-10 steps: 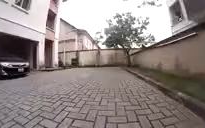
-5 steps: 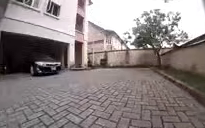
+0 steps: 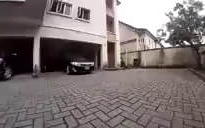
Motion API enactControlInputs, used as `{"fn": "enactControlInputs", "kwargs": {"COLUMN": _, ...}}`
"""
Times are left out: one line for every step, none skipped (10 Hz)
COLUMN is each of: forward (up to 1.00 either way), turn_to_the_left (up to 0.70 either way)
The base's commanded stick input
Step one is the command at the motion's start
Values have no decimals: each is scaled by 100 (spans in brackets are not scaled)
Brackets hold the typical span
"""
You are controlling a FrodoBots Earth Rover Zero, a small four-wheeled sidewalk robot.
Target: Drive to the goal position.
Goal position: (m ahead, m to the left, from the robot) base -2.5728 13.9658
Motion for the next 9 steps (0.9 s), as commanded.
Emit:
{"fn": "enactControlInputs", "kwargs": {"forward": 0, "turn_to_the_left": 70}}
{"fn": "enactControlInputs", "kwargs": {"forward": 0, "turn_to_the_left": 70}}
{"fn": "enactControlInputs", "kwargs": {"forward": 0, "turn_to_the_left": 70}}
{"fn": "enactControlInputs", "kwargs": {"forward": 0, "turn_to_the_left": 70}}
{"fn": "enactControlInputs", "kwargs": {"forward": 0, "turn_to_the_left": 70}}
{"fn": "enactControlInputs", "kwargs": {"forward": 0, "turn_to_the_left": 70}}
{"fn": "enactControlInputs", "kwargs": {"forward": 0, "turn_to_the_left": 70}}
{"fn": "enactControlInputs", "kwargs": {"forward": 0, "turn_to_the_left": 70}}
{"fn": "enactControlInputs", "kwargs": {"forward": 0, "turn_to_the_left": 70}}
